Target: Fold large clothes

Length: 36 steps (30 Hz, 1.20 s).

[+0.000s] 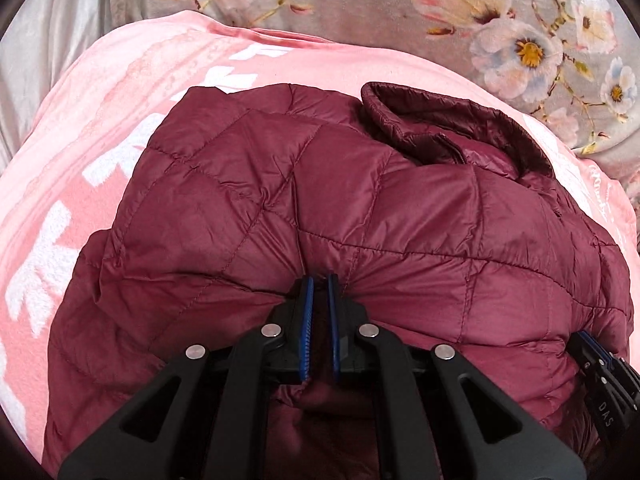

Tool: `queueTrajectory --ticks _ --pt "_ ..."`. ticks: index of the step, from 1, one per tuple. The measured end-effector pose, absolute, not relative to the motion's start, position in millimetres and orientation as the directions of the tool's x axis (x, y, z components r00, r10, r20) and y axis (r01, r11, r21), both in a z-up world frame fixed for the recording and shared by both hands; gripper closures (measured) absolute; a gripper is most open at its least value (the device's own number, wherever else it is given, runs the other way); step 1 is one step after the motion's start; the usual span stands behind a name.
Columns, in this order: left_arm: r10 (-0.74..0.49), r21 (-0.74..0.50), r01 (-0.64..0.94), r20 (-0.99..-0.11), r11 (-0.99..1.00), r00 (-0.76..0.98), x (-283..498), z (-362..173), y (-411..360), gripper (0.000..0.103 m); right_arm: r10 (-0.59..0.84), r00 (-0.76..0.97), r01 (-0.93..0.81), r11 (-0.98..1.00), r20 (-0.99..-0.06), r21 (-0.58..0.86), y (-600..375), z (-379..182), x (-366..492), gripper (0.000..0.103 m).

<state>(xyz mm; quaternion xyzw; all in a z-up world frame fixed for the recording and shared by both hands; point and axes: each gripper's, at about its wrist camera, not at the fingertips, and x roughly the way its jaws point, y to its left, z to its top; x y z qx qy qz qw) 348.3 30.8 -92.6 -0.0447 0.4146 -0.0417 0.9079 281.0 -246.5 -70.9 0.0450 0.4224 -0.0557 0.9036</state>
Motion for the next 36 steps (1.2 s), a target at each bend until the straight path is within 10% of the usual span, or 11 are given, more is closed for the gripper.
queueTrajectory --ticks 13,21,25,33,36 --pt "-0.101 -0.101 0.038 -0.746 0.994 0.659 348.2 -91.5 28.8 0.097 -0.047 0.636 0.135 0.990 -0.770 0.051 -248.3 -72.0 283.1 0.091" --pt "-0.313 -0.408 0.006 -0.691 0.913 0.651 368.6 -29.8 64.9 0.096 0.055 0.707 0.122 0.973 -0.705 0.199 -273.9 -30.7 276.8 0.076" --pt "-0.334 -0.442 0.008 -0.665 0.897 0.668 406.6 0.2 44.6 0.051 0.146 0.735 0.119 0.933 -0.662 0.338 -285.6 -13.6 301.2 0.057" --pt "-0.426 -0.538 -0.073 -0.737 0.840 0.524 471.0 -42.4 4.3 0.051 0.247 0.715 0.202 0.823 -0.655 0.531 -305.6 -47.1 363.9 0.057" --pt "-0.464 -0.567 -0.080 -0.741 0.820 0.486 477.8 -58.4 -1.7 0.074 0.276 0.700 0.213 0.800 -0.658 0.562 -304.0 -59.7 379.1 0.057"
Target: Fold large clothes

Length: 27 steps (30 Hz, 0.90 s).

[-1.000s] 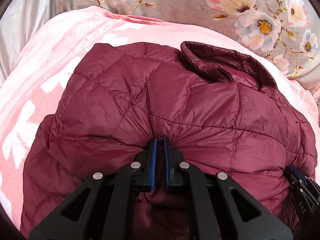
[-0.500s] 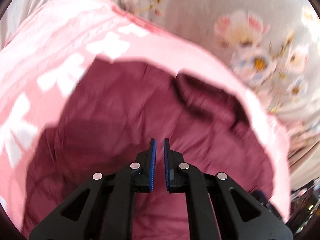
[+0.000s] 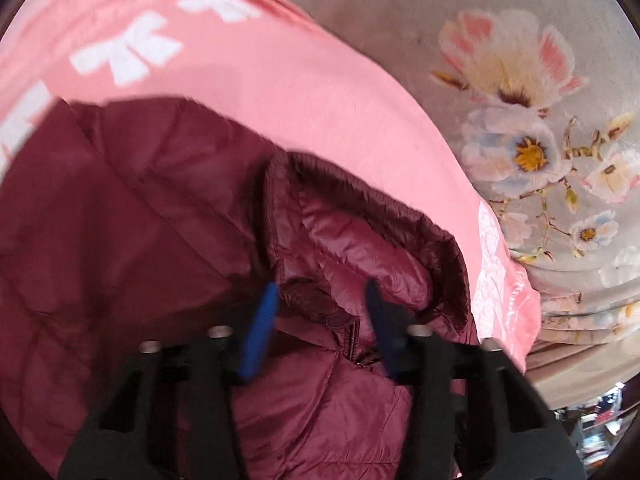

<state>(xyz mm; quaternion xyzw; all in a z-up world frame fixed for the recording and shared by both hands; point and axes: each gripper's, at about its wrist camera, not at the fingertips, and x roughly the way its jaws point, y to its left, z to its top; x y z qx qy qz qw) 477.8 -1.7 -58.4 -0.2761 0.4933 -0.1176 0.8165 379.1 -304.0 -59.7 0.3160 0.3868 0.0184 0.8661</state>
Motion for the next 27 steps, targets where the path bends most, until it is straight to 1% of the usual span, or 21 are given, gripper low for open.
queueTrajectory --ticks 1,2,3,4,5,7,10,13,16,22,27 --pt "-0.470 -0.570 -0.081 -0.742 0.818 0.478 478.1 -61.9 -2.5 0.086 0.282 0.697 0.214 0.796 -0.659 0.567 -303.3 -61.7 381.6 0.057" --pt "-0.481 -0.580 -0.085 -0.740 0.810 0.470 478.2 -65.7 -2.5 0.090 0.289 0.694 0.214 0.792 -0.660 0.572 -301.5 -64.3 385.1 0.061" --pt "-0.487 -0.589 -0.084 -0.734 0.804 0.474 477.6 -66.7 -1.9 0.092 0.295 0.691 0.206 0.794 -0.660 0.572 -298.5 -65.5 387.8 0.076" --pt "-0.491 -0.593 -0.078 -0.727 0.801 0.480 476.1 -66.5 -1.0 0.094 0.301 0.688 0.196 0.800 -0.661 0.568 -296.3 -65.8 389.5 0.088" --pt "-0.494 -0.595 -0.065 -0.718 0.801 0.491 473.0 -64.3 0.5 0.095 0.300 0.683 0.182 0.813 -0.666 0.552 -292.4 -63.8 390.8 0.094" --pt "-0.482 -0.582 -0.036 -0.705 0.812 0.520 462.1 -57.3 6.3 0.096 0.255 0.705 0.162 0.851 -0.662 0.500 -288.2 -53.1 384.0 0.094" --pt "-0.453 -0.539 0.001 -0.706 0.842 0.545 449.0 -56.9 13.2 0.096 0.148 0.738 0.138 0.922 -0.658 0.362 -282.6 -39.2 367.7 0.095" --pt "-0.398 -0.468 0.011 -0.738 0.883 0.545 444.1 -75.0 6.8 0.096 0.086 0.703 0.144 0.955 -0.706 0.259 -272.7 -53.5 370.5 0.095" --pt "-0.380 -0.447 0.014 -0.744 0.894 0.550 443.1 -91.4 5.0 0.096 0.013 0.676 0.136 0.980 -0.737 0.142 -259.6 -72.5 374.1 0.095" --pt "-0.330 -0.367 0.064 -0.731 0.928 0.597 441.4 -96.6 -5.0 0.096 -0.017 0.660 0.135 0.986 -0.751 0.096 -255.9 -86.3 377.7 0.094" --pt "-0.338 -0.379 0.065 -0.721 0.923 0.605 442.3 -99.0 -1.4 0.095 0.003 0.659 0.134 0.983 -0.752 0.122 -257.1 -88.8 379.1 0.094"
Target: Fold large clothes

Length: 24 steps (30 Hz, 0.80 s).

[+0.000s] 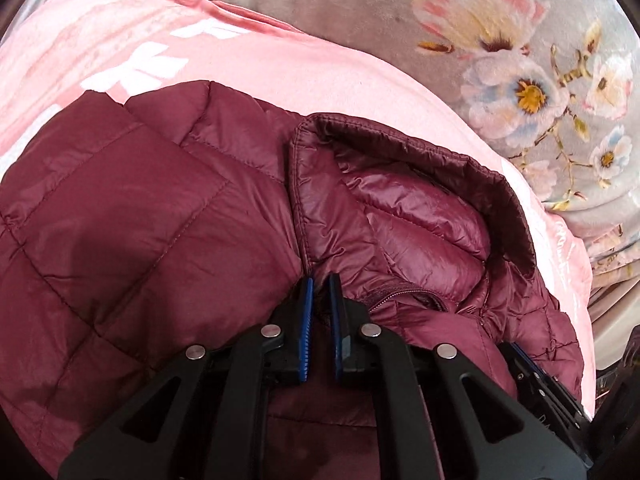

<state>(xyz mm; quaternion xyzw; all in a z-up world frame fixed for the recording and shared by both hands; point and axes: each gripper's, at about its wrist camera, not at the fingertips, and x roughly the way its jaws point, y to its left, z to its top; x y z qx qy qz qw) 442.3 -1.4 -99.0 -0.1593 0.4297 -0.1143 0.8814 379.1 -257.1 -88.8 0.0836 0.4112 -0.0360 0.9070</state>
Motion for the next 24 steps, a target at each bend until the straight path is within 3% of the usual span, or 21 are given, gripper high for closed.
queueTrajectory --ticks 5,9,10,11,13,20,24 --pt "-0.348 -0.396 0.056 -0.718 0.916 0.603 437.1 -90.5 6.9 0.093 0.113 0.683 0.141 0.949 -0.721 0.283 -275.7 -75.7 367.0 0.093" --pt "-0.382 -0.453 0.054 -0.676 0.890 0.630 438.3 -56.7 21.0 0.091 0.190 0.755 0.165 0.871 -0.627 0.463 -301.5 -44.9 360.9 0.084" --pt "-0.393 -0.472 0.054 -0.660 0.880 0.640 442.2 -46.5 23.3 0.084 0.199 0.774 0.170 0.849 -0.602 0.500 -307.5 -35.6 366.2 0.082" --pt "-0.412 -0.502 0.051 -0.644 0.864 0.645 449.8 -35.3 25.0 0.069 0.206 0.779 0.171 0.838 -0.592 0.517 -309.4 -30.5 372.6 0.078" --pt "-0.438 -0.558 0.021 -0.627 0.829 0.645 471.1 -21.7 25.6 0.056 0.209 0.787 0.180 0.823 -0.581 0.539 -311.7 -26.6 387.6 0.077" --pt "-0.369 -0.555 -0.123 -0.687 0.823 0.626 533.2 -33.6 17.2 0.058 0.123 0.781 0.267 0.820 -0.612 0.506 -313.9 -45.0 441.9 0.078" --pt "-0.319 -0.462 -0.118 -0.754 0.879 0.575 542.9 -56.5 5.6 0.067 0.094 0.734 0.221 0.904 -0.672 0.367 -299.6 -53.4 460.2 0.084"
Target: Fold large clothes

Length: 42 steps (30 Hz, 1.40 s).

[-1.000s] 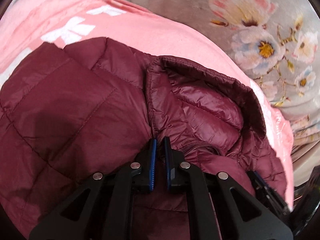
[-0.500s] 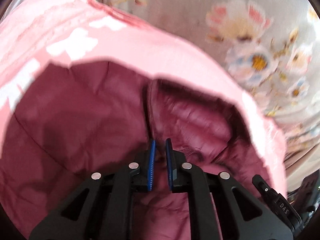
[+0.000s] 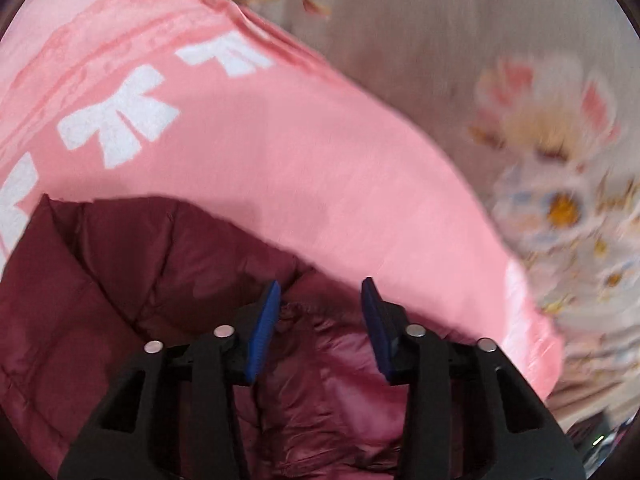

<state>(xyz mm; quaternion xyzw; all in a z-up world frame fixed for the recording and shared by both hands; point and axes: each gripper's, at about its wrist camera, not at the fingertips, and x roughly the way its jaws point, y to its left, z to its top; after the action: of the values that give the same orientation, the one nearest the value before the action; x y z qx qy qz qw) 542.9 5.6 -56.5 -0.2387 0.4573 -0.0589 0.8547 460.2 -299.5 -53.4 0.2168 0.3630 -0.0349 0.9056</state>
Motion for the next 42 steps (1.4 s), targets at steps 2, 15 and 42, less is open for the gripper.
queueTrajectory --ticks 2,15,42 --pt "-0.274 -0.385 -0.092 -0.784 0.918 0.557 538.0 -67.5 1.4 0.072 0.069 0.700 0.176 0.948 -0.710 0.265 -286.9 -57.5 461.2 0.086" --pt "-0.189 -0.246 -0.007 -0.762 0.969 0.620 517.1 -95.3 -1.1 0.072 -0.117 0.619 0.184 0.983 -0.776 -0.002 -274.5 -81.2 454.3 0.089" --pt "-0.242 -0.238 0.099 -0.703 0.966 0.669 384.6 -22.5 28.4 0.072 -0.026 0.793 0.130 0.983 -0.608 0.127 -269.8 12.9 297.1 0.071"
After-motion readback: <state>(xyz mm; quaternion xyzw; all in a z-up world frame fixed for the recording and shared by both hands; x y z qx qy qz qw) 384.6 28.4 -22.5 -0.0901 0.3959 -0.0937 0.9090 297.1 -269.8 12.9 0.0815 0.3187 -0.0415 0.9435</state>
